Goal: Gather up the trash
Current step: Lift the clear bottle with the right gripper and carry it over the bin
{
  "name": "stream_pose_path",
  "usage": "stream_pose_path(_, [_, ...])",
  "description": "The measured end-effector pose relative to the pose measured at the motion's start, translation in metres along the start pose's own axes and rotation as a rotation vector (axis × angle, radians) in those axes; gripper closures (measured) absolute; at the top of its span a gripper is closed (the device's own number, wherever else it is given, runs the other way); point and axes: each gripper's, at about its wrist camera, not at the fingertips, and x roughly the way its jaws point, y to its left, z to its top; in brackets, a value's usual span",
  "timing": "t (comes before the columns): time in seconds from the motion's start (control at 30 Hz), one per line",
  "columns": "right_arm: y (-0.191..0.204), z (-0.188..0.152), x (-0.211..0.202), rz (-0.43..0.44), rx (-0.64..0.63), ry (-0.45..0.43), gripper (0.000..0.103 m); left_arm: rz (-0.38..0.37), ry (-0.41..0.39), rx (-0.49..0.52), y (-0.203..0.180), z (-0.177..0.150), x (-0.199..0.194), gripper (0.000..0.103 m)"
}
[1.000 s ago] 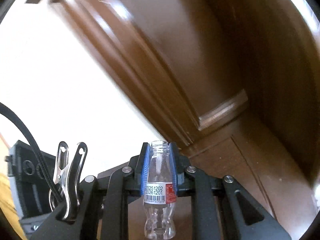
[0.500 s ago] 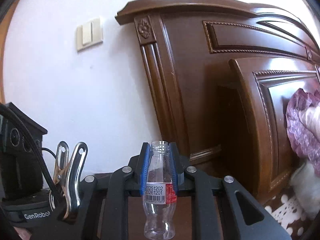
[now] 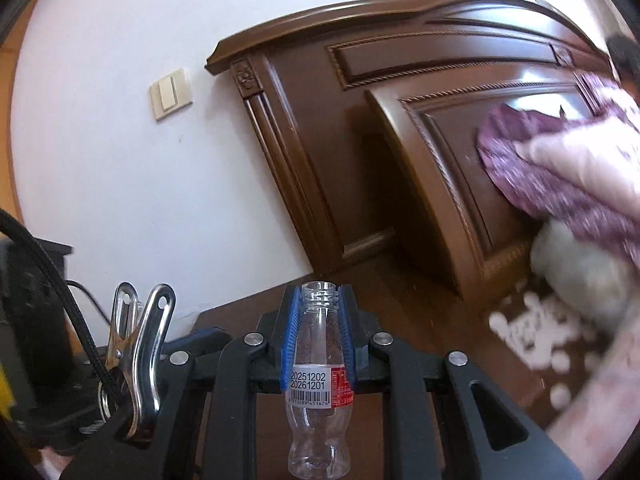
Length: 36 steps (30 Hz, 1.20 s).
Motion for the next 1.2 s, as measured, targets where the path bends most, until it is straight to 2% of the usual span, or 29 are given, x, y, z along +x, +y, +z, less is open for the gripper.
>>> stream_pose_path(0.2, [-0.011, -0.01, -0.047, 0.054, -0.002, -0.041, 0.083, -0.011, 0.047, 0.038, -0.032, -0.019, 0.003, 0.103])
stream_pose_path(0.3, [-0.014, -0.021, -0.056, 0.065, 0.012, -0.042, 0.083, -0.005, 0.061, 0.054, -0.042, -0.026, 0.004, 0.103])
stream_pose_path(0.47, [-0.018, -0.039, -0.061, 0.052, 0.024, 0.002, 0.083, 0.02, 0.083, 0.053, -0.049, -0.037, 0.004, 0.102])
stream_pose_path(0.67, [-0.023, -0.064, -0.075, 0.021, -0.016, 0.047, 0.083, 0.041, 0.134, 0.043, -0.059, -0.066, 0.005, 0.102])
stream_pose_path(0.87, [-0.029, -0.086, -0.084, 0.013, 0.01, 0.088, 0.083, 0.072, 0.183, 0.044, -0.07, -0.091, 0.003, 0.101])
stream_pose_path(1.0, [-0.034, -0.111, -0.086, -0.014, 0.006, 0.138, 0.083, 0.098, 0.202, 0.053, -0.075, -0.111, -0.004, 0.1])
stream_pose_path(1.2, [-0.057, -0.169, -0.07, -0.07, 0.044, 0.292, 0.083, 0.08, 0.297, 0.006, -0.071, -0.14, 0.005, 0.1])
